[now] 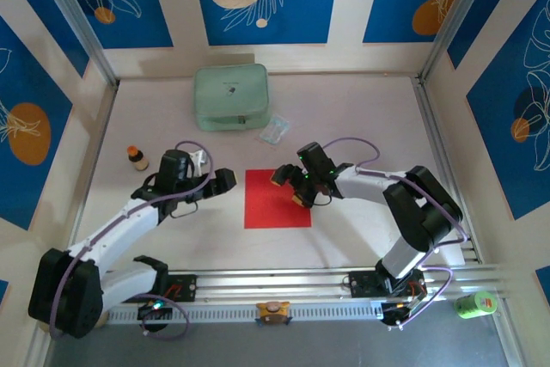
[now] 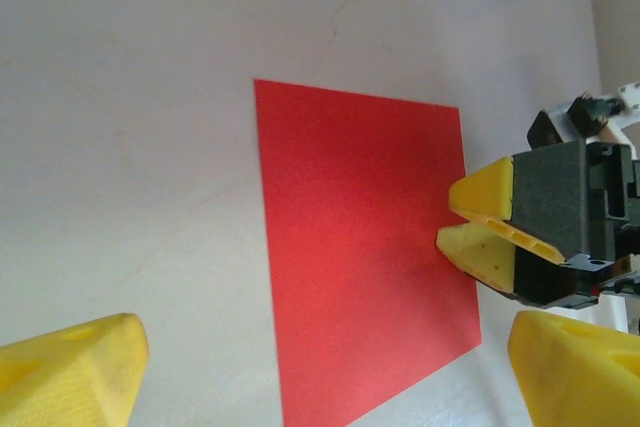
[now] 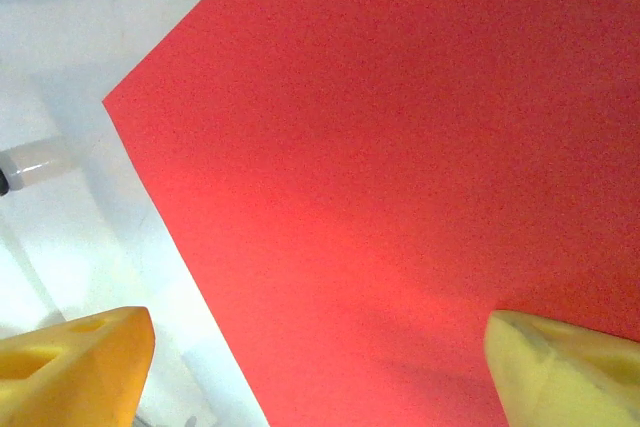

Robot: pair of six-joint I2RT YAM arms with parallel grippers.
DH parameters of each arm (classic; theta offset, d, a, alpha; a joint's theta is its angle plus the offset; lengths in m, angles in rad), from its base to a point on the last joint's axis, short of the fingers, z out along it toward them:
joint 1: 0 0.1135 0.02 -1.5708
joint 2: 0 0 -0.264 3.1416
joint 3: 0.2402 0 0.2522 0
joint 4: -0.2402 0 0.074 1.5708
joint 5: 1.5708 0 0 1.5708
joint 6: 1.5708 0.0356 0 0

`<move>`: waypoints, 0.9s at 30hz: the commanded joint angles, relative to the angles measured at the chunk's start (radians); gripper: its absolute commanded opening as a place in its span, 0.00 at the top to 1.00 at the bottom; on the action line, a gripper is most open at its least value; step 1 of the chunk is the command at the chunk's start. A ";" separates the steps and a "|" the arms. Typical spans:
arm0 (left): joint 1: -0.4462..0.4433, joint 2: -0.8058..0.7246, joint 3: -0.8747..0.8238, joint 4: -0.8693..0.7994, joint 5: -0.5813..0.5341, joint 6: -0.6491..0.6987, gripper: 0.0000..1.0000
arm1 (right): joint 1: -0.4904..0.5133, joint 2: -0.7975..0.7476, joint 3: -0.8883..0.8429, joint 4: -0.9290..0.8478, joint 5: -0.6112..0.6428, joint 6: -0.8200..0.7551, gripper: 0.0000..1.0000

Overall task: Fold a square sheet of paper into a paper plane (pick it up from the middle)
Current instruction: Move the paper to the center of the table, then fold the paper at the center of the table.

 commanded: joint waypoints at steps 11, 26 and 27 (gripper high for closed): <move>-0.170 0.149 0.167 -0.151 -0.131 0.022 0.22 | 0.028 -0.090 0.000 0.014 0.044 0.071 0.13; -0.440 0.645 0.613 -0.507 -0.381 -0.045 0.21 | -0.109 -0.446 -0.084 -0.397 0.332 -0.092 0.04; -0.446 0.669 0.635 -0.525 -0.387 -0.049 0.20 | -0.121 -0.464 -0.097 -0.395 0.326 -0.096 0.04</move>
